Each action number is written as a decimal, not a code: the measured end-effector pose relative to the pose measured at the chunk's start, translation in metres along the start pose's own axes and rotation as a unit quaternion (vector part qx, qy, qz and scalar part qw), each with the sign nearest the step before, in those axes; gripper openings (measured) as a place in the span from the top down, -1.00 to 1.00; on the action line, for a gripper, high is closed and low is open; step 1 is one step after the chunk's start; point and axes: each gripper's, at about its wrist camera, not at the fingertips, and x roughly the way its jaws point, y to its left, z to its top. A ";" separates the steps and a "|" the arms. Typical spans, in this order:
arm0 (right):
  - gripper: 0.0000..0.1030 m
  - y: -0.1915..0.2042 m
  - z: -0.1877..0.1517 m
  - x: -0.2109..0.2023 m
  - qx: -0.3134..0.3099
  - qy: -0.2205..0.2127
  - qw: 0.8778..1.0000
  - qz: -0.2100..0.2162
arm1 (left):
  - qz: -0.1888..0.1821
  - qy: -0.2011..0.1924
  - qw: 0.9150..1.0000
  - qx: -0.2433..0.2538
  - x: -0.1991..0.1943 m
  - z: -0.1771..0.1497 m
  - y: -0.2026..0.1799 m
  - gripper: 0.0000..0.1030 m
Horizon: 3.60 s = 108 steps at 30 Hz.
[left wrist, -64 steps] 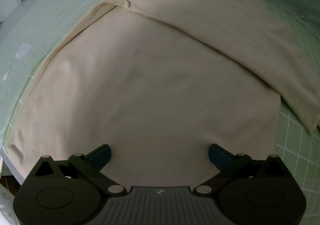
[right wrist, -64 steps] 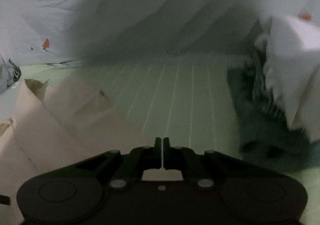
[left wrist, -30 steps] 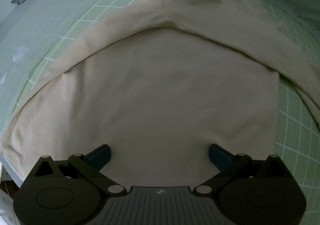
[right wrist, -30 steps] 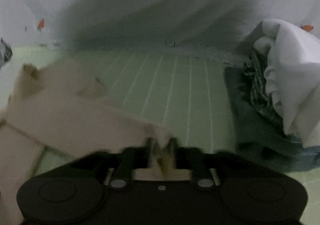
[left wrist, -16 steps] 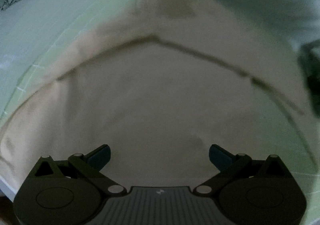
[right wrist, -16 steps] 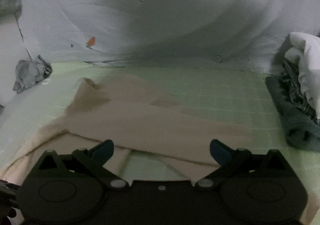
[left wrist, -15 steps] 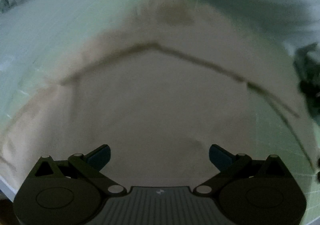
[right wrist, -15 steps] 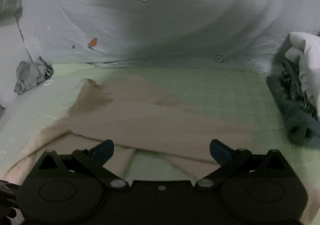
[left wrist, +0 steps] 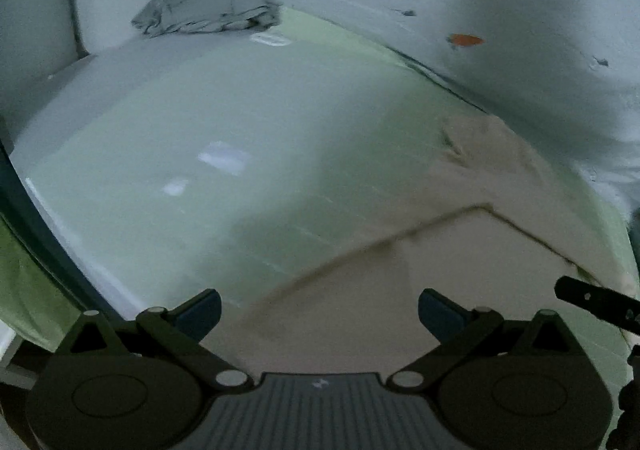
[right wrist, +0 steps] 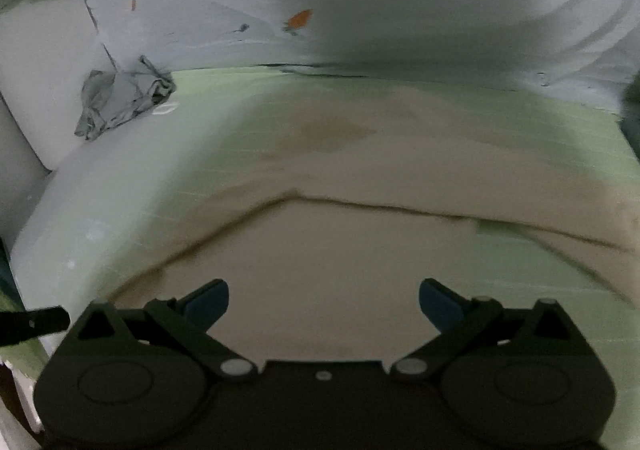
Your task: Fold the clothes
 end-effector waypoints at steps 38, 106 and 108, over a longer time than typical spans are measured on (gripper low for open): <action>0.96 0.057 -0.042 0.009 0.119 0.014 0.993 0.016 | -0.132 0.055 0.977 0.156 0.030 0.029 0.018 -1.00; 0.93 -0.283 0.098 0.005 0.151 -0.120 0.934 -0.302 | -0.093 -0.027 0.984 0.147 0.254 0.242 -0.209 0.88; 0.93 -0.289 0.095 0.012 0.163 -0.109 0.936 -0.293 | -0.093 -0.015 0.986 0.136 0.267 0.247 -0.208 0.88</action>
